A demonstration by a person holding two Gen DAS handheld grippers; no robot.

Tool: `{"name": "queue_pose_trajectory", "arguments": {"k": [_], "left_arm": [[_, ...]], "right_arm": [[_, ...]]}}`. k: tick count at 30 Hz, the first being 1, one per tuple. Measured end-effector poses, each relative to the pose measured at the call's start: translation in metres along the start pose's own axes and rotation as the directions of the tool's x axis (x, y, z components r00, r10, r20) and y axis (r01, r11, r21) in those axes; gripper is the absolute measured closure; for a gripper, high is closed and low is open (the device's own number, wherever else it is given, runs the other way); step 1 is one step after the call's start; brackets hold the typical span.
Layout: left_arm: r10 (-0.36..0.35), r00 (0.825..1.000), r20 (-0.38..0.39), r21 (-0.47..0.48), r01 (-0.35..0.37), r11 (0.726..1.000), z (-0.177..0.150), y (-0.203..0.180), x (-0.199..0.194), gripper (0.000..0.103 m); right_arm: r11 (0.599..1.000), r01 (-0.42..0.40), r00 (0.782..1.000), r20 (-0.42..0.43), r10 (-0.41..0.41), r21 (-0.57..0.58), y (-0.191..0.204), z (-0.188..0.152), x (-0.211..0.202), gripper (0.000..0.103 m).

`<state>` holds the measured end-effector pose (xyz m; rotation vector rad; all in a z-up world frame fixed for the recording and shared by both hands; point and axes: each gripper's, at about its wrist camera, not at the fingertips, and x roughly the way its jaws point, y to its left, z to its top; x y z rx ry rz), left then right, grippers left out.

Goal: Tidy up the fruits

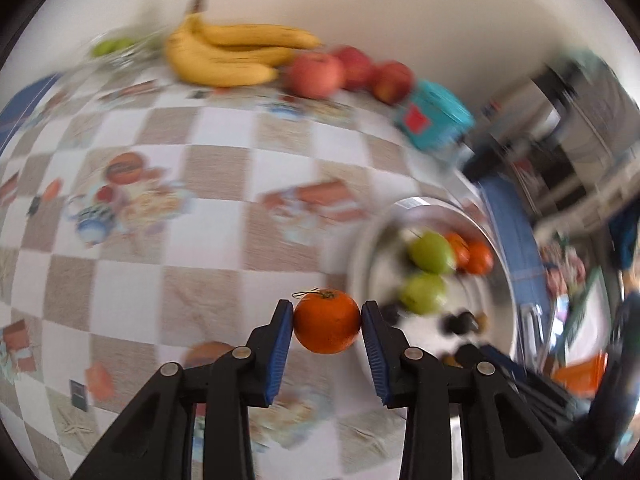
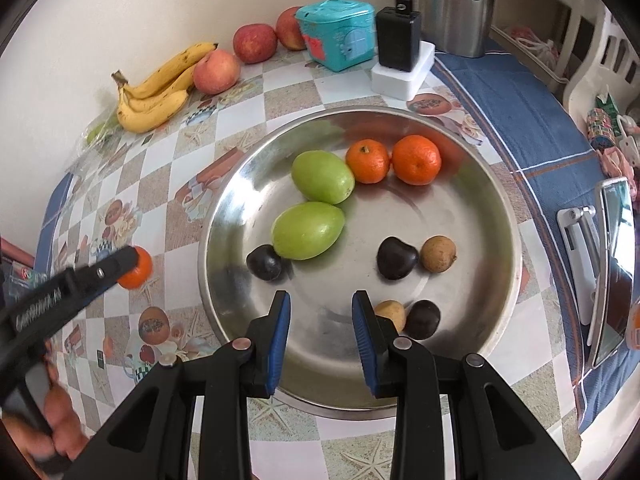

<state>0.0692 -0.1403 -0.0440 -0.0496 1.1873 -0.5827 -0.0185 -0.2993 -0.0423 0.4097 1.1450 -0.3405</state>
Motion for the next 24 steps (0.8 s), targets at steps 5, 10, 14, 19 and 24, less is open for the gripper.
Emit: {"name": "queue_pose_trajectory", "arguments": {"k": [5,10,14,19,24], "left_arm": [[-0.021,0.999,-0.044,0.073,0.024,0.997,-0.010,-0.029,0.009,0.065],[-0.045,0.995,-0.085,0.048,0.049,0.998,-0.014,-0.028,0.015,0.064],[-0.059,0.994,-0.088,0.034,0.062,0.998,-0.015,-0.026,0.015,0.064],[-0.062,0.994,-0.090,0.044,0.066,0.997,-0.015,-0.028,0.014,0.063],[-0.066,0.993,-0.102,0.044,0.071,0.997,-0.015,-0.028,0.016,0.063]], "right_arm": [[0.998,-0.003,1.000,0.016,0.001,0.070,-0.016,0.001,-0.005,0.070],[0.995,-0.011,1.000,0.015,0.009,0.100,-0.023,0.000,-0.005,0.070],[0.995,-0.021,1.000,0.016,0.020,0.099,-0.023,0.001,-0.006,0.070],[0.995,-0.024,1.000,0.014,0.023,0.099,-0.022,0.001,-0.005,0.070],[0.994,-0.023,1.000,0.014,0.022,0.103,-0.023,0.000,-0.005,0.070]]}}
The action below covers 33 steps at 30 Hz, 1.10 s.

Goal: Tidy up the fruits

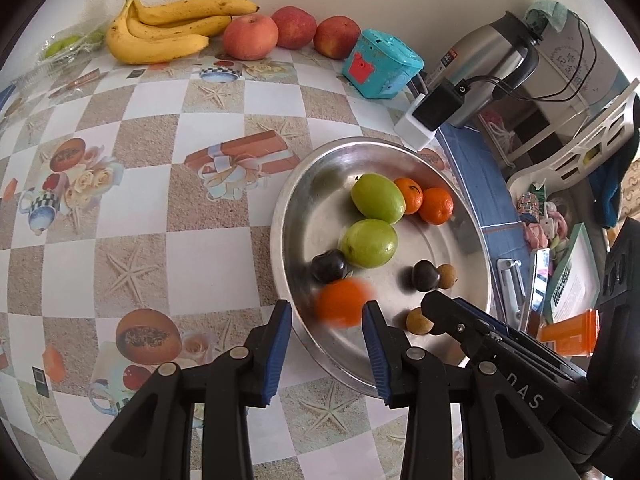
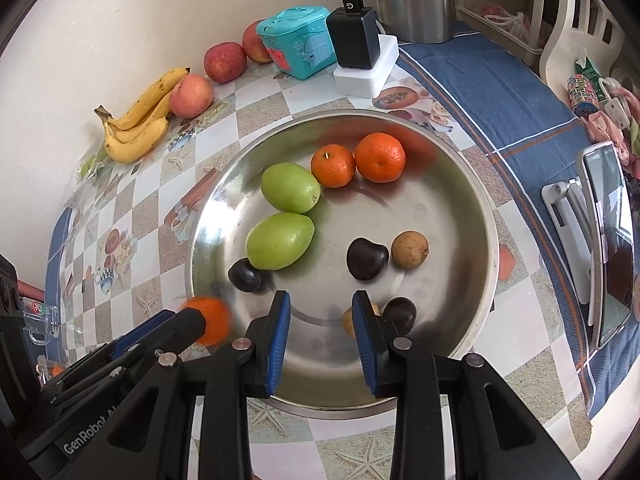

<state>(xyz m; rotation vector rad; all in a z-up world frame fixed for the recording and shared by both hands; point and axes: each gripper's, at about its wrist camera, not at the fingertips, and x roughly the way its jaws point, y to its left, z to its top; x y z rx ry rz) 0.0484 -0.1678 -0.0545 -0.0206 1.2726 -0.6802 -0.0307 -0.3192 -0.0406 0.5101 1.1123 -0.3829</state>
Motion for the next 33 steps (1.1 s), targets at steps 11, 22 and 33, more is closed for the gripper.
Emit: {"name": "queue_pose_trajectory", "arguments": {"k": [11,22,33], "left_arm": [[0.141,0.990,-0.011,-0.127,-0.141,0.982,0.003,0.036,-0.002,0.063],[0.479,0.873,-0.093,-0.262,-0.485,0.834,-0.009,0.110,-0.008,0.024],[0.568,0.823,-0.001,-0.296,-0.543,0.786,-0.029,0.131,-0.049,0.012]], "right_arm": [[1.000,0.001,1.000,-0.003,-0.001,-0.004,0.002,-0.001,0.001,0.070],[0.994,-0.021,1.000,-0.006,0.020,-0.107,0.029,-0.006,0.003,0.070],[0.980,-0.026,0.998,0.051,0.037,-0.199,0.049,-0.020,-0.002,0.018]]}}
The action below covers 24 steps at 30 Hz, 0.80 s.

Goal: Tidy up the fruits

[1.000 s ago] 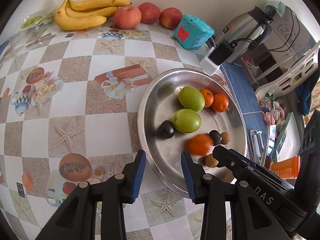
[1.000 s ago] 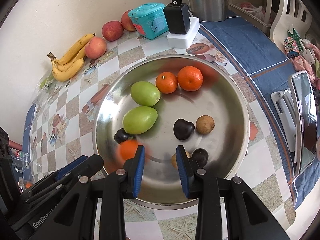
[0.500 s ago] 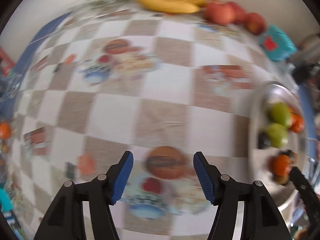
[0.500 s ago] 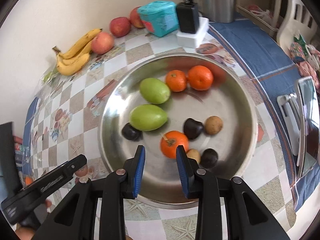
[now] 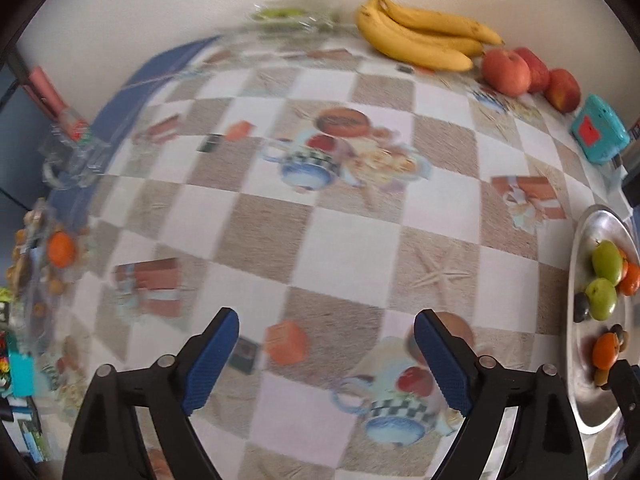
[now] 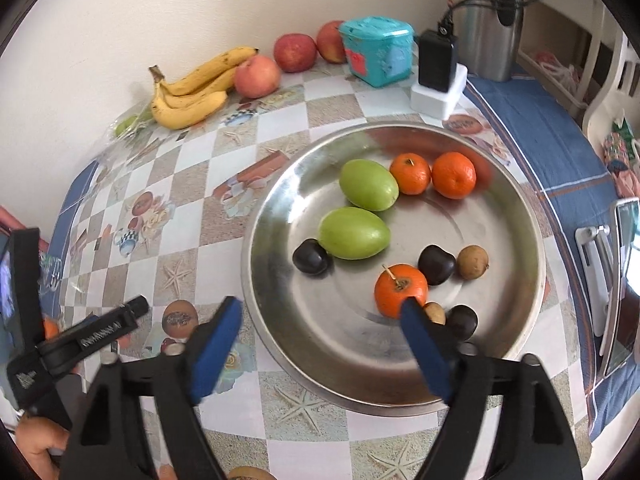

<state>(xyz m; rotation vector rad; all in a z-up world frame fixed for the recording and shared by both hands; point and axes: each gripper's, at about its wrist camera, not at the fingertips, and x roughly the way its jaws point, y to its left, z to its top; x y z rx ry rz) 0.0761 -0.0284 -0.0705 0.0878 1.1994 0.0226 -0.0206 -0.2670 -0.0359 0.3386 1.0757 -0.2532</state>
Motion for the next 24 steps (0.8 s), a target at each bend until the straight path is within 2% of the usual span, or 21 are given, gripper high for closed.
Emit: {"name": "queue_pose_trajectory", "arguments": {"k": [7,14,18,24], "left_arm": [[0.110,0.993,0.040,-0.004,-0.110,0.994,-0.013,0.018,-0.028,0.012],[0.035,0.999,0.023,-0.007,-0.035,0.999,-0.041,0.026,-0.050,0.012],[-0.026,0.999,0.039,-0.016,0.027,1.000,-0.051,0.028,-0.063,0.012],[-0.042,0.997,0.060,-0.017,0.043,0.999,-0.051,0.030,-0.070,0.012]], "right_arm": [[0.999,0.035,0.999,0.029,-0.035,-0.005,0.002,-0.018,-0.010,0.018],[1.000,0.028,0.999,0.031,-0.028,0.001,-0.001,-0.044,-0.026,0.018],[1.000,0.027,0.998,0.058,-0.028,0.011,-0.004,-0.048,-0.036,0.018],[0.999,0.031,0.995,0.092,-0.033,0.019,-0.004,-0.047,-0.046,0.018]]}}
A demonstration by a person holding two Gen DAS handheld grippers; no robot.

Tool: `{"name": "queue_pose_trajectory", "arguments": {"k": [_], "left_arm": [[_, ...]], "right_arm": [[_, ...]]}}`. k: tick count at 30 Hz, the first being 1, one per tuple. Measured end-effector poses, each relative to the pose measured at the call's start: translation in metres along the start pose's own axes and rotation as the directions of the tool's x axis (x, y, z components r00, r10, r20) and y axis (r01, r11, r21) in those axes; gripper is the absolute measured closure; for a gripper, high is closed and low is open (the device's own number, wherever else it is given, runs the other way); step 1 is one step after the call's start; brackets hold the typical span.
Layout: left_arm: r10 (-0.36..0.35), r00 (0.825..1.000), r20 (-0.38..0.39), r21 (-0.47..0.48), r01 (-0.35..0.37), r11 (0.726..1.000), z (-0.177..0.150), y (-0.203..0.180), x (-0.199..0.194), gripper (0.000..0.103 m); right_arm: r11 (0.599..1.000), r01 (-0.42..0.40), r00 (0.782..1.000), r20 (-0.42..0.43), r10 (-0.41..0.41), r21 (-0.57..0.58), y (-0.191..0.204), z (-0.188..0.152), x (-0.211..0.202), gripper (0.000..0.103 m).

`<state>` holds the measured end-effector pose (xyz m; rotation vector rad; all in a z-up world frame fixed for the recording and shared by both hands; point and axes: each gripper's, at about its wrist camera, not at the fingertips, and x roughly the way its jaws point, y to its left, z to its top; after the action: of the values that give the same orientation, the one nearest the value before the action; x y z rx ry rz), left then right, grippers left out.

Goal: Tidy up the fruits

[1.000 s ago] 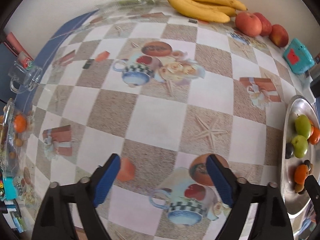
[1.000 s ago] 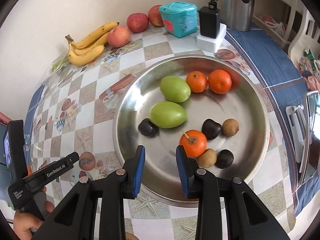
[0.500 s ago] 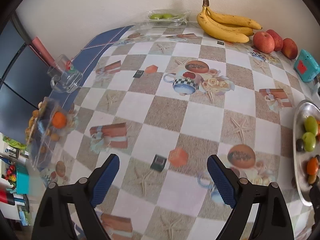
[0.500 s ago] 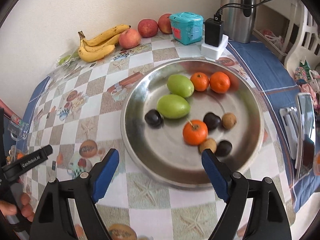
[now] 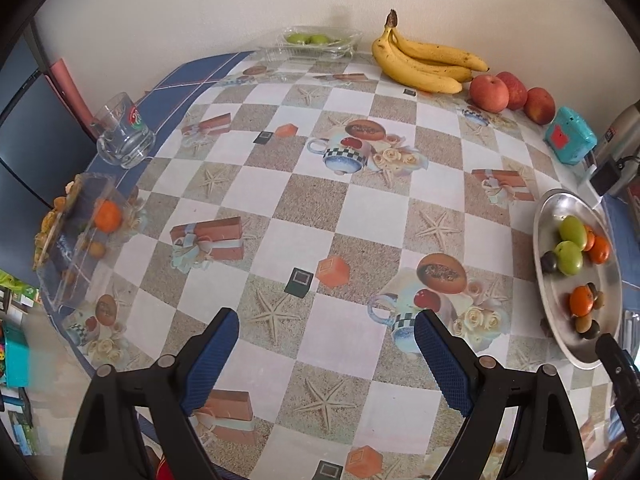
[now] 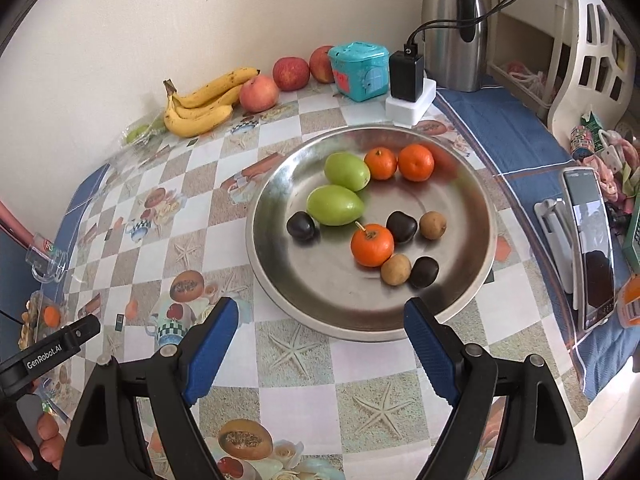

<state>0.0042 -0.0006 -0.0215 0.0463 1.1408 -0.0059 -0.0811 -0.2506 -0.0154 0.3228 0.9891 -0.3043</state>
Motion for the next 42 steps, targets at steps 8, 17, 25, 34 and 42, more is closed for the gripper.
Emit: {"name": "queue_pose_trajectory", "arguments": {"k": [8,17,25,34,42], "left_arm": [[-0.042,0.999,-0.009,0.032,0.042,0.999,-0.003,-0.008,-0.002,0.011],[-0.066,0.998,0.010,0.090,0.065,0.994,-0.006,-0.019,-0.008,0.003],[-0.067,0.998,0.009,0.102,0.065,0.993,-0.007,-0.021,-0.006,0.000],[-0.063,0.998,0.004,0.108,0.062,0.992,-0.008,-0.022,-0.004,0.000],[-0.061,0.998,0.003,0.106,0.060,0.992,-0.007,-0.022,-0.004,0.000]], "right_arm": [[0.999,0.017,1.000,0.008,-0.017,-0.038,0.007,0.002,-0.005,0.018],[0.996,0.025,1.000,0.002,-0.025,-0.086,0.017,0.002,-0.004,0.018],[0.996,0.016,1.000,-0.001,-0.016,-0.090,0.017,0.002,-0.003,0.018],[0.995,0.014,1.000,-0.004,-0.014,-0.101,0.020,0.001,-0.002,0.006],[0.995,0.017,1.000,-0.009,-0.018,-0.102,0.020,0.000,-0.001,0.006]]}}
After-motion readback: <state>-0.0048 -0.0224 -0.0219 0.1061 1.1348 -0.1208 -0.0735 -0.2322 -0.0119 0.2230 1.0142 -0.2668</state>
